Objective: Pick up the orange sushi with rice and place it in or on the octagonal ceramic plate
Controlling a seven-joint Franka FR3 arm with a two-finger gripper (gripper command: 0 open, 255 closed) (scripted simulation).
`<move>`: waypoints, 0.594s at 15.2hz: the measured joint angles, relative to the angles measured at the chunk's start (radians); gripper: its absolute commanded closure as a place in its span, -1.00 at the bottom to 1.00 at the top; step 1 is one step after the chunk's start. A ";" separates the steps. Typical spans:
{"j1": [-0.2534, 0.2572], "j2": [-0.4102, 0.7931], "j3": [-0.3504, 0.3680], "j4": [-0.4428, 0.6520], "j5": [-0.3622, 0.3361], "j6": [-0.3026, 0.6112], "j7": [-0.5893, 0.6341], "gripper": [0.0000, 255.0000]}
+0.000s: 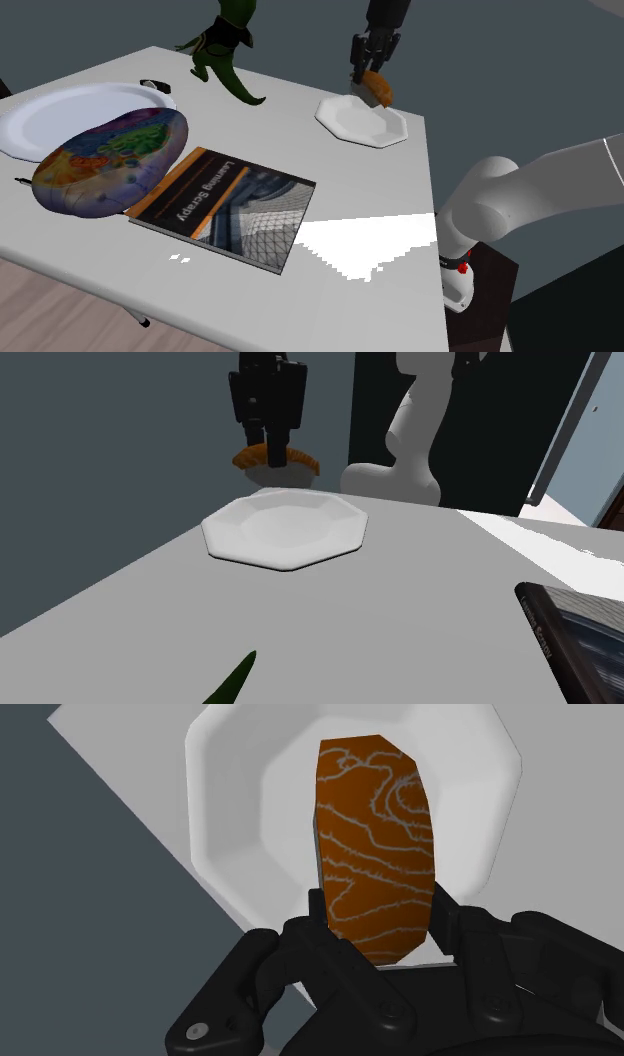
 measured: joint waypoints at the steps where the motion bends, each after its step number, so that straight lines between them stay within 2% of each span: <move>1: 0.000 -0.001 0.001 -0.014 0.000 0.013 0.000 1.00; 9: 0.002 -0.027 0.003 -0.140 0.003 0.112 0.001 1.00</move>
